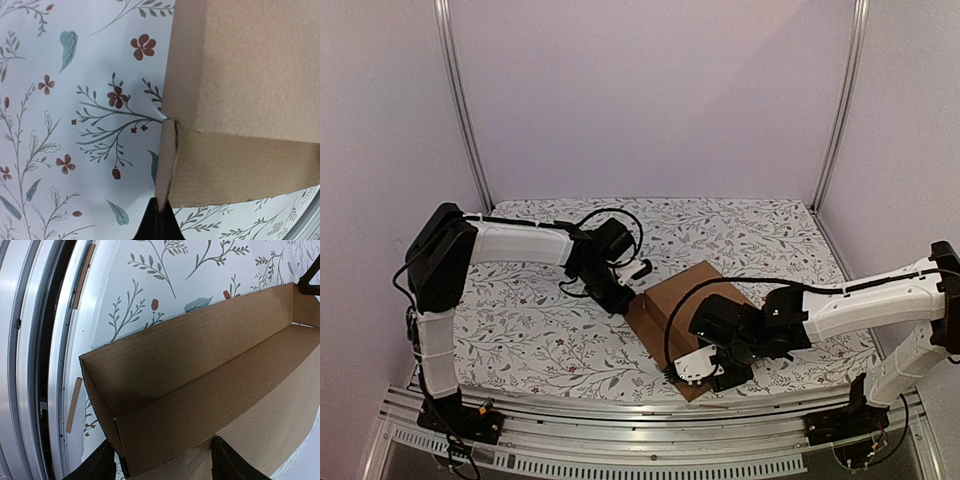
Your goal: Fold the paper box
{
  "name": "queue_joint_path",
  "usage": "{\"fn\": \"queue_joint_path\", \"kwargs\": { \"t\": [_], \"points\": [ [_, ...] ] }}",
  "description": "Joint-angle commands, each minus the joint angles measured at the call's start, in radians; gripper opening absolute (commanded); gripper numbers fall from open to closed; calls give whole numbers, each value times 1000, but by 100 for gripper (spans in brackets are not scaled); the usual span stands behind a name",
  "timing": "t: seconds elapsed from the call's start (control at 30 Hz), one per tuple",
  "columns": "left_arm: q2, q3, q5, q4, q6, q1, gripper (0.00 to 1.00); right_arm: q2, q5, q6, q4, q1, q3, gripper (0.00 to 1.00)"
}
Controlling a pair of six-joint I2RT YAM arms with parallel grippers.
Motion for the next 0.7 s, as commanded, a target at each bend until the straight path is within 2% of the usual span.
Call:
{"fn": "queue_joint_path", "kwargs": {
  "t": [0.0,0.2,0.67],
  "points": [
    [26,8,49,12,-4,14,0,44,-20,8,-23,2,-22,64],
    [27,16,59,12,-7,18,0,40,-36,1,-26,1,-30,67],
    [47,70,90,-18,-8,23,0,45,-54,-3,-36,1,-27,68]
  ]
}}
